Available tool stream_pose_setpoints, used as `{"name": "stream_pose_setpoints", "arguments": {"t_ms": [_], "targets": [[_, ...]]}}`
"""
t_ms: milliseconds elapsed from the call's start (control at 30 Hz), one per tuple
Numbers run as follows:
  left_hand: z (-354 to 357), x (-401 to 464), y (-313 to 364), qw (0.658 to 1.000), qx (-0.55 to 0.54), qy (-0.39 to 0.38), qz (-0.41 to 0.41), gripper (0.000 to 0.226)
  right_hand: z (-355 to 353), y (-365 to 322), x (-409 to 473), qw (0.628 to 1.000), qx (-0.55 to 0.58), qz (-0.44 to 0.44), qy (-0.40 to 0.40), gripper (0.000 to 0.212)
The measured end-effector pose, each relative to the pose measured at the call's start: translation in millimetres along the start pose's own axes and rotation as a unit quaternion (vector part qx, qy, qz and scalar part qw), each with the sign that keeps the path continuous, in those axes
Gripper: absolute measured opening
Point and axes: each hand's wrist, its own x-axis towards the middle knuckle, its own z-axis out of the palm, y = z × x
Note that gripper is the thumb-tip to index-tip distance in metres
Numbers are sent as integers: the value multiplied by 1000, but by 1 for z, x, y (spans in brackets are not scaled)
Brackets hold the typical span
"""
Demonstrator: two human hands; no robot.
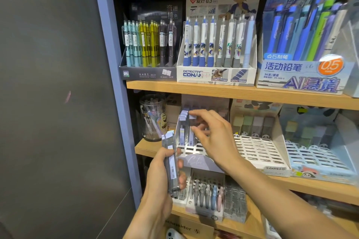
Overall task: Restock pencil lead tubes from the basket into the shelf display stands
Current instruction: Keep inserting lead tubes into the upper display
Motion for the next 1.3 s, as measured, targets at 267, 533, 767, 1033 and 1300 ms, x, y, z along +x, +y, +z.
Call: {"name": "stream_pose_setpoints", "arguments": {"t_ms": [267,533,767,1033,1300], "targets": [[6,-1,0,999,42,-18,23,26,-3,-1,3,998,-52,17,-24,44],[12,-7,-1,995,89,-26,40,32,-10,-30,-9,978,97,183,-6,27],[11,-7,-2,993,93,-25,67,41,-16,-41,-11,868,340,359,-45,30],[-9,9,-2,989,96,100,54,37,-19,-33,-7,940,242,185,151,25],[-9,8,-2,984,106,129,53,34,1,-32,-13,990,84,39,107,21]]}}
